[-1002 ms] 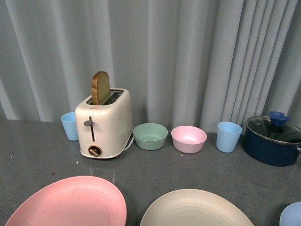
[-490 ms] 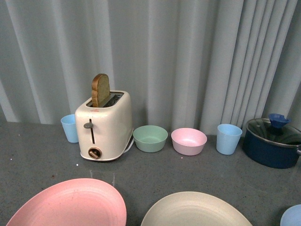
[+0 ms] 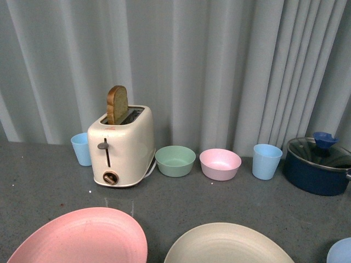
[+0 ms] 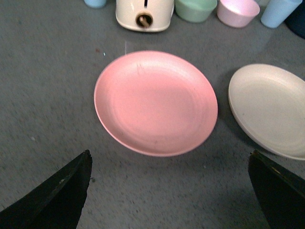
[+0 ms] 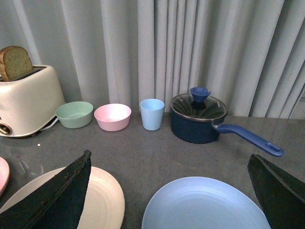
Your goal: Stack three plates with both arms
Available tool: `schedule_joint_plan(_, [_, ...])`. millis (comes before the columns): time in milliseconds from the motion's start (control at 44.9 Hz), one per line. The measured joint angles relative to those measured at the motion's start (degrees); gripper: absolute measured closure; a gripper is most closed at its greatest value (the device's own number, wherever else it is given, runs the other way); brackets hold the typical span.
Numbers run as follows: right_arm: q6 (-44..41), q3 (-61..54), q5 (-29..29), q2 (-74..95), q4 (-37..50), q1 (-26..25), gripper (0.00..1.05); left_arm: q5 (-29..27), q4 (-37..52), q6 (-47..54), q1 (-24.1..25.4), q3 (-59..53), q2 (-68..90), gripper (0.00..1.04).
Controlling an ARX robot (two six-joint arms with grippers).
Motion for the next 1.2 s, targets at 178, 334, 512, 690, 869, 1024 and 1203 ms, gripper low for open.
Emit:
schedule_joint_plan(178, [0.0, 0.0, 0.0, 0.0, 0.0, 0.0, 0.07, 4.6, 13.9, 6.9, 3.9, 11.3, 27.2, 0.07])
schedule_joint_plan(334, [0.0, 0.0, 0.0, 0.0, 0.0, 0.0, 0.07, 3.8, 9.3, 12.8, 5.7, 25.2, 47.8, 0.07])
schedule_joint_plan(512, [0.0, 0.0, 0.0, 0.0, 0.0, 0.0, 0.07, 2.5, -3.1, 17.7, 6.1, 42.1, 65.0, 0.07])
schedule_joint_plan(690, [0.0, 0.0, 0.0, 0.0, 0.0, 0.0, 0.07, 1.6, -12.5, 16.8, 4.2, 51.9, 74.3, 0.07])
schedule_joint_plan(869, [0.0, 0.0, 0.0, 0.0, 0.0, 0.0, 0.07, 0.8, -12.0, 14.5, -1.1, 51.8, 76.9, 0.07])
schedule_joint_plan(1024, [0.0, 0.0, 0.0, 0.0, 0.0, 0.0, 0.07, -1.1, -5.2, 13.6, -5.6, 48.3, 79.3, 0.07])
schedule_joint_plan(1203, [0.0, 0.0, 0.0, 0.0, 0.0, 0.0, 0.07, -4.5, 1.2, 15.3, -6.3, 47.4, 82.5, 0.07])
